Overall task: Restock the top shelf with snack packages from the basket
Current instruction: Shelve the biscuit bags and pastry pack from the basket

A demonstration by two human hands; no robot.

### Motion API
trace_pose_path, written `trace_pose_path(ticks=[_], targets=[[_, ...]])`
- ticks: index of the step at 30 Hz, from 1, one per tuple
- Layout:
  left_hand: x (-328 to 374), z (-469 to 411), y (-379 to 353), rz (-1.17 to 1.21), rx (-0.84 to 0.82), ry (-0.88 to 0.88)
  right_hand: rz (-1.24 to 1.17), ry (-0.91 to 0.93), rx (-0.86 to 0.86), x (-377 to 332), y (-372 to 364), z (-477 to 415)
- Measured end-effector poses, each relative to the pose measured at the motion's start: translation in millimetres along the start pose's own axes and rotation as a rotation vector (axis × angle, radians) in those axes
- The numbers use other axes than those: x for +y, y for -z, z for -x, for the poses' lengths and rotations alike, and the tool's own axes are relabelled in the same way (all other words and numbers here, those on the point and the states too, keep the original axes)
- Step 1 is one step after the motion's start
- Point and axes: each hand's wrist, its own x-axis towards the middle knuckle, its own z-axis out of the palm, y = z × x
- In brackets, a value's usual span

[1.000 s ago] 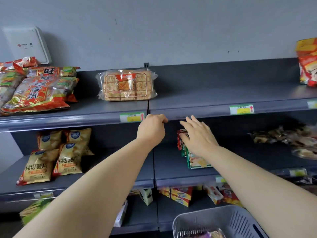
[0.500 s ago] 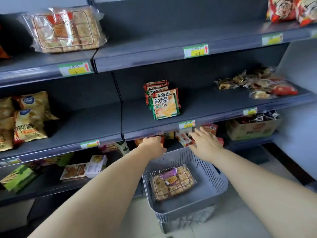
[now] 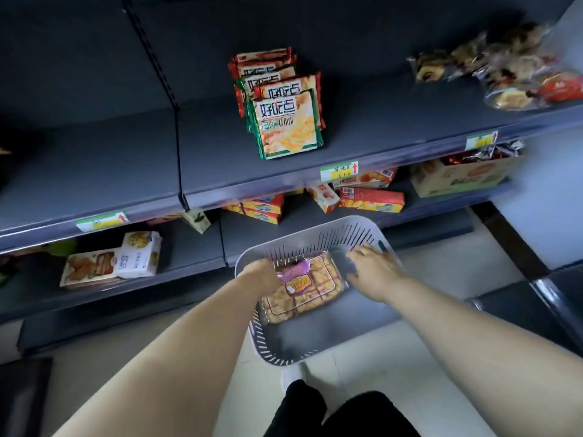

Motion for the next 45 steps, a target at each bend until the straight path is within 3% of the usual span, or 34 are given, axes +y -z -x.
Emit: trace_pose_path(ticks=[12, 22, 28, 34, 38, 40, 45], targets=[[7.1, -74.2, -52.9, 0.184, -0.083, 0.14, 0.021, 0.126, -0.153, 20.6, -56.8, -70.1], [24.9, -113.1, -106.3, 0.042, -0.124, 0.213, 0.016, 0.228, -0.266, 52.6, -95.1, -100.8], [19.3, -119.0, -125.7, 0.118, 0.158, 0.229, 0.021, 0.276, -0.273, 55.6, -95.2, -105.7], [7.2, -126.4, -122.4, -0.06, 0.013, 0.253, -0.005, 0.28, -0.295, 58.2, -103.9, -107.8], [7.8, -117.0, -136.2, -0.067, -0.196, 0.25, -0.007, 0.275, -0.322, 60.2, -110.5, -101.9], [6.0, -110.8, -150.6, 0.005, -0.222, 0.263, -0.016, 0.263, -0.329, 59.9, -113.4, -100.6], [-5.2, -109.6, -170.1, 0.549, -0.259, 0.415, -0.022, 0.202, -0.343, 63.5, -116.7, -103.1]])
